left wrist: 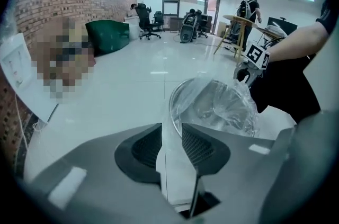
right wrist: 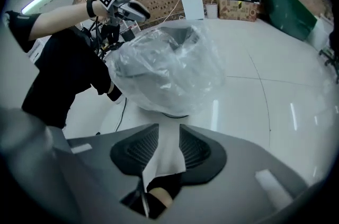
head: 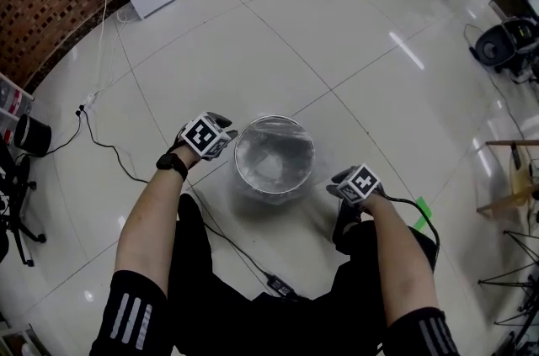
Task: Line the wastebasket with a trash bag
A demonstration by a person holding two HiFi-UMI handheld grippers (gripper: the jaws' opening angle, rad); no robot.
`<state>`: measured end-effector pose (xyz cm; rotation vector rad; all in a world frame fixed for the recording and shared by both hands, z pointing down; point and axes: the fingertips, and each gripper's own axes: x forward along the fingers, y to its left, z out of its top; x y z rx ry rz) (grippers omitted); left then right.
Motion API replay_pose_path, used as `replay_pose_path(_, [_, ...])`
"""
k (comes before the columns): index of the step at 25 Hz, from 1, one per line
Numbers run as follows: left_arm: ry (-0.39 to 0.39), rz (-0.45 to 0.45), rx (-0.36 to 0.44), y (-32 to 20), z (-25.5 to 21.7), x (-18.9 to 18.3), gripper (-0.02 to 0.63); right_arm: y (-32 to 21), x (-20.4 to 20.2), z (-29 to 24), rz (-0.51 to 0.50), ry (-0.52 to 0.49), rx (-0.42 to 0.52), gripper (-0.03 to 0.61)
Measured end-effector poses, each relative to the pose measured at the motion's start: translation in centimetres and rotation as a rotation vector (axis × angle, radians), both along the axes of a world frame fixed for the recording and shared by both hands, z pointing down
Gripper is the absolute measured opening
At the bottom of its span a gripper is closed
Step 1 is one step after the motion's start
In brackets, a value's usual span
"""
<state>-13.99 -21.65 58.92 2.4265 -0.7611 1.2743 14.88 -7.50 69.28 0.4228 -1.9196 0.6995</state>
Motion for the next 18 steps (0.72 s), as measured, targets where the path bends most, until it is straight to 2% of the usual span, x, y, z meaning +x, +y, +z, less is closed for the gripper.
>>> replay_pose_path(3, [0.031,0.023,0.007,-1.0,-1.2,2.0,0.091,-1.4,1.6,-3.1,-0.005,0.017,0.024,0.135])
replay_pose_path(5, [0.036,0.042,0.002,-1.5,-1.2,3.0,0.06,-3.3,1.4,-5.7,-0.02,0.005,0.097,0.135])
replay_pose_path(10, [0.039,0.088,-0.034,-3.0,-0.7,6.3,0.064,-8.8,-1.3,-12.8,0.006,-0.096,0.278,0.134])
replay_pose_path(13, [0.013,0.113,-0.073,-3.5,0.6,8.0,0.077,-11.5,-3.2,-15.2,0.034,-0.161,0.343,0.134])
replay_pose_path(18, [-0.053,0.14,-0.128,-4.0,4.4,8.2,0.119,-14.2,-6.2,-15.7,0.036,-0.181,0.387,0.132])
